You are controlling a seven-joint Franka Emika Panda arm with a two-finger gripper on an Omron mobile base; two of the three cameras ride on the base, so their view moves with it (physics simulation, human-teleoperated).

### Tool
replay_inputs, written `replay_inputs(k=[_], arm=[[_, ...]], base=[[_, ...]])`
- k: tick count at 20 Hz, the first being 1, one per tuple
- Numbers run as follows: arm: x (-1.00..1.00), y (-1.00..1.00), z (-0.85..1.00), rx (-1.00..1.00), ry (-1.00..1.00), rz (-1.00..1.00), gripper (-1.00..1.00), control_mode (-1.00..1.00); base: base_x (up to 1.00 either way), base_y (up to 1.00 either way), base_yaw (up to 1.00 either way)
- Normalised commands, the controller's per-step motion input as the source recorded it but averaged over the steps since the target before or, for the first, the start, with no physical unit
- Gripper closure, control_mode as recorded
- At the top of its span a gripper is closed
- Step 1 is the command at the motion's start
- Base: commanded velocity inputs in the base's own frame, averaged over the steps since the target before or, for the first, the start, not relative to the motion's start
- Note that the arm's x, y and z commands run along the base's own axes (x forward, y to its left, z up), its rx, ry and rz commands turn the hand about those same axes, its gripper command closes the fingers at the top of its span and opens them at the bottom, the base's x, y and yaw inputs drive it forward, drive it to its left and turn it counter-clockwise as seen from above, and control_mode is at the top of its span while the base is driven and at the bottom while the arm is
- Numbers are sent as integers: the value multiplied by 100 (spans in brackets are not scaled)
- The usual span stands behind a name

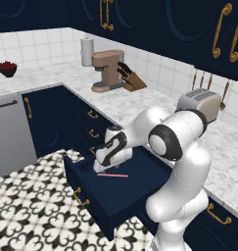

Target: Take a straw from the drawer in front and place it inside the glass cup on the dining counter.

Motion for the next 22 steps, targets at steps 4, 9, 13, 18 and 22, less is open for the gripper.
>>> replay_inputs(k=[4,9,13,18,22], arm=[[43,0,-57,-3,0,13,-100,-100],[36,0,-47,-1,0,9,-100,-100],[28,0,-37,0,0,7,-100,-100],[22,0,-25,0,0,5,-100,-100],[31,0,-21,0,0,1,-100,-100]], base=[[0,0,0],[0,0,0],[0,0,0],[0,0,0],[0,0,0]])
